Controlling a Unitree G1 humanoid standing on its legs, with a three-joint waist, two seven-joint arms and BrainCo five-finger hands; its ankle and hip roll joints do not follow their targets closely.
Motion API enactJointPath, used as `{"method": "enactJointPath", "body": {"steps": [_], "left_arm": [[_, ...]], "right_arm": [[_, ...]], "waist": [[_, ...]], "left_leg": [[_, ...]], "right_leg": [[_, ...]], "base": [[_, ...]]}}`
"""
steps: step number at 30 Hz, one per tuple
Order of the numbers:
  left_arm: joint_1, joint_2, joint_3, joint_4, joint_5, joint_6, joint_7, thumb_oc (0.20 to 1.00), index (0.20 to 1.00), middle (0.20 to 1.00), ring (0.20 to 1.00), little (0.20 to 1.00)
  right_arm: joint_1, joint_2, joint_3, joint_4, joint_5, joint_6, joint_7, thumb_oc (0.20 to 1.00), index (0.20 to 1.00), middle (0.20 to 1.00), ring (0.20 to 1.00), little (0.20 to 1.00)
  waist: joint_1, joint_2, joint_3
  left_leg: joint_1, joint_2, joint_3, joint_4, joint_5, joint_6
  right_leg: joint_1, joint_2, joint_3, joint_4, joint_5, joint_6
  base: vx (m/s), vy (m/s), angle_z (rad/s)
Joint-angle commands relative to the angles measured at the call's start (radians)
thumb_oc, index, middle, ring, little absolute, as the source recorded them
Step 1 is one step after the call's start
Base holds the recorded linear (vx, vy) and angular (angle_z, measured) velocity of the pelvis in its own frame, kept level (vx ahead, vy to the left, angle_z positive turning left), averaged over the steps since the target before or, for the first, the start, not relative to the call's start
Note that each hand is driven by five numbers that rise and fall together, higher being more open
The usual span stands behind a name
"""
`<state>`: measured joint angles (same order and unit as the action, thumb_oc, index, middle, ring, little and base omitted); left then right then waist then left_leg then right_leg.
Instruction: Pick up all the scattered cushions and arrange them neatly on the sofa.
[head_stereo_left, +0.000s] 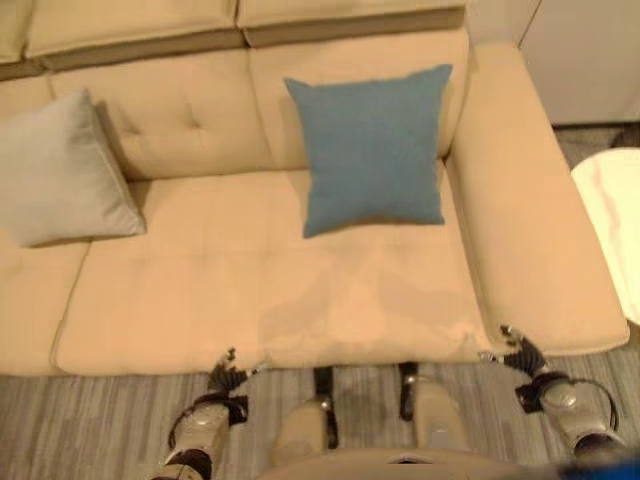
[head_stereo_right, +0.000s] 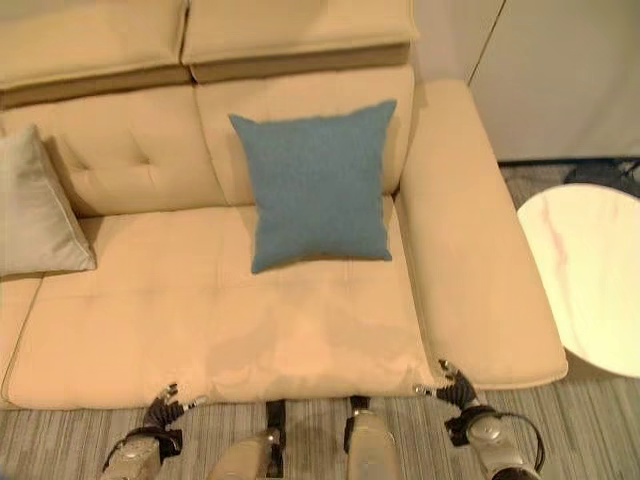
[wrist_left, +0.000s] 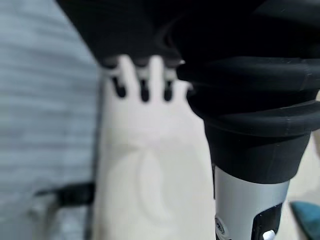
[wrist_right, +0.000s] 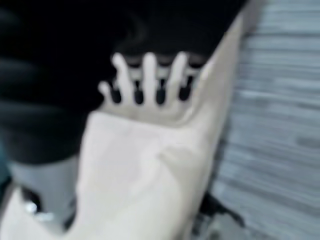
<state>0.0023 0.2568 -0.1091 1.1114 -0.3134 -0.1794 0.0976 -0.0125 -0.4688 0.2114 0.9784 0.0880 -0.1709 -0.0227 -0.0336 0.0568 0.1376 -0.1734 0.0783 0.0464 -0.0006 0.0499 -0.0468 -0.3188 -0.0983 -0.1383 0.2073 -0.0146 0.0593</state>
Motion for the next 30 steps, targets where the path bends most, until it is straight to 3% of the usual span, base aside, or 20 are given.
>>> {"method": "enactJointPath", "body": {"steps": [1,4,7,8,9,13,15,16,18,20,24,28,29,30], "left_arm": [[-0.009,0.022,0.045,0.074,0.077,0.026,-0.033,1.000,1.000,1.000,1.000,1.000],[0.004,0.011,0.016,0.100,0.129,0.044,-0.064,1.000,1.000,1.000,1.000,1.000],[-0.013,0.005,-0.006,0.107,0.150,0.051,-0.069,1.000,1.000,1.000,1.000,1.000],[-0.014,0.006,-0.007,0.112,0.146,0.050,-0.071,1.000,1.000,1.000,1.000,1.000],[-0.013,0.002,-0.007,0.120,0.152,0.045,-0.071,1.000,1.000,1.000,1.000,1.000],[-0.014,-0.001,-0.007,0.137,0.181,0.055,-0.081,1.000,1.000,1.000,1.000,1.000],[-0.014,-0.005,-0.008,0.140,0.186,0.055,-0.081,1.000,1.000,1.000,1.000,1.000],[-0.017,-0.009,-0.011,0.140,0.186,0.056,-0.079,1.000,1.000,1.000,1.000,1.000],[-0.027,-0.017,-0.028,0.128,0.186,0.055,-0.079,1.000,1.000,1.000,1.000,1.000],[-0.031,-0.023,-0.035,0.127,0.188,0.057,-0.079,1.000,1.000,1.000,1.000,1.000],[-0.037,-0.018,-0.042,0.123,0.202,0.053,-0.077,1.000,1.000,1.000,1.000,1.000],[-0.039,-0.015,-0.031,0.141,0.223,0.057,-0.074,1.000,1.000,1.000,1.000,1.000],[-0.053,-0.003,-0.032,0.143,0.219,0.058,-0.072,1.000,1.000,1.000,1.000,1.000],[-0.053,-0.003,-0.032,0.143,0.219,0.058,-0.072,1.000,1.000,1.000,1.000,1.000]], "right_arm": [[0.007,0.033,0.004,0.039,-0.042,0.018,-0.014,1.000,1.000,1.000,1.000,1.000],[0.028,0.072,0.004,0.105,-0.048,0.031,-0.013,1.000,1.000,1.000,1.000,1.000],[0.027,0.088,0.006,0.146,-0.052,0.037,-0.025,1.000,1.000,1.000,1.000,1.000],[0.021,0.088,0.006,0.161,-0.050,0.038,-0.022,1.000,1.000,1.000,1.000,1.000],[0.016,0.085,0.011,0.172,-0.060,0.043,-0.024,1.000,1.000,1.000,1.000,1.000],[0.023,0.100,0.006,0.210,-0.065,0.057,-0.016,1.000,1.000,1.000,1.000,1.000],[0.024,0.103,0.007,0.220,-0.073,0.061,-0.013,1.000,1.000,1.000,1.000,1.000],[0.026,0.106,0.012,0.231,-0.087,0.073,-0.007,1.000,1.000,1.000,1.000,1.000],[0.017,0.107,0.016,0.238,-0.095,0.078,-0.014,1.000,1.000,1.000,1.000,1.000],[0.011,0.119,0.023,0.249,-0.110,0.087,-0.020,1.000,1.000,1.000,1.000,1.000],[-0.007,0.135,0.028,0.242,-0.127,0.096,-0.016,1.000,1.000,1.000,1.000,1.000],[-0.023,0.150,0.037,0.238,-0.140,0.099,-0.015,1.000,1.000,1.000,1.000,1.000],[-0.032,0.157,0.053,0.233,-0.147,0.101,-0.014,1.000,1.000,1.000,1.000,1.000],[-0.032,0.158,0.053,0.233,-0.147,0.101,-0.014,1.000,1.000,1.000,1.000,1.000]], "waist": [[0.013,-0.065,-0.009],[0.020,-0.066,-0.026],[0.017,-0.077,-0.016],[0.018,-0.086,-0.013],[0.021,-0.105,-0.004],[0.001,-0.120,-0.033],[-0.003,-0.113,-0.039],[-0.016,-0.095,-0.047],[-0.030,-0.081,-0.044],[-0.032,-0.088,-0.044],[-0.030,-0.108,-0.033],[-0.020,-0.117,-0.017],[-0.028,-0.110,-0.005],[-0.029,-0.112,-0.007]], "left_leg": [[0.077,-0.029,-0.035,0.019,0.007,-0.042],[0.124,-0.005,-0.064,-0.003,0.037,-0.066],[0.087,0.000,-0.069,0.043,0.067,-0.087],[0.084,-0.011,-0.076,0.079,0.050,-0.082],[0.090,-0.044,-0.109,0.209,0.000,-0.076],[0.142,-0.037,-0.075,0.295,-0.053,-0.050],[0.181,-0.033,-0.086,0.293,-0.064,-0.051],[0.258,-0.029,-0.113,0.242,-0.074,-0.052],[0.283,-0.043,-0.114,0.164,-0.097,-0.046],[0.291,-0.070,-0.123,0.133,-0.149,-0.025],[0.282,-0.119,-0.105,0.097,-0.194,0.010],[0.266,-0.140,-0.085,0.081,-0.188,0.025],[0.248,-0.130,-0.088,0.073,-0.166,0.036],[0.246,-0.132,-0.088,0.072,-0.163,0.037]], "right_leg": [[0.226,0.027,-0.014,-0.221,0.049,0.066],[0.311,0.057,-0.056,-0.233,0.016,0.045],[0.338,0.059,-0.101,-0.252,0.011,0.039],[0.333,0.057,-0.102,-0.249,0.015,0.037],[0.317,0.045,-0.088,-0.230,0.024,0.029],[0.288,0.022,-0.095,-0.214,0.045,0.032],[0.285,0.025,-0.093,-0.208,0.050,0.034],[0.259,0.025,-0.087,-0.184,0.061,0.043],[0.227,0.014,-0.073,-0.172,0.090,0.063],[0.212,-0.003,-0.060,-0.169,0.113,0.073],[0.171,-0.044,-0.038,-0.193,0.185,0.114],[0.130,-0.079,-0.040,-0.206,0.222,0.143],[0.116,-0.063,0.046,-0.135,0.177,0.141],[0.113,-0.065,0.046,-0.135,0.177,0.142]], "base": [[0.05,-0.069,0.24],[0.07,-0.167,0.35],[-0.14,-0.111,0.71],[-0.22,-0.060,1.31],[-0.21,-0.023,1.18],[-0.15,0.051,0.17],[-0.07,0.120,0.26],[-0.12,0.189,0.04],[-0.16,0.236,0.18],[-0.13,0.208,0.02],[-0.18,0.224,-0.13],[-0.22,0.153,-0.27],[-0.19,0.097,-0.13],[-0.33,0.170,-0.06]]}}
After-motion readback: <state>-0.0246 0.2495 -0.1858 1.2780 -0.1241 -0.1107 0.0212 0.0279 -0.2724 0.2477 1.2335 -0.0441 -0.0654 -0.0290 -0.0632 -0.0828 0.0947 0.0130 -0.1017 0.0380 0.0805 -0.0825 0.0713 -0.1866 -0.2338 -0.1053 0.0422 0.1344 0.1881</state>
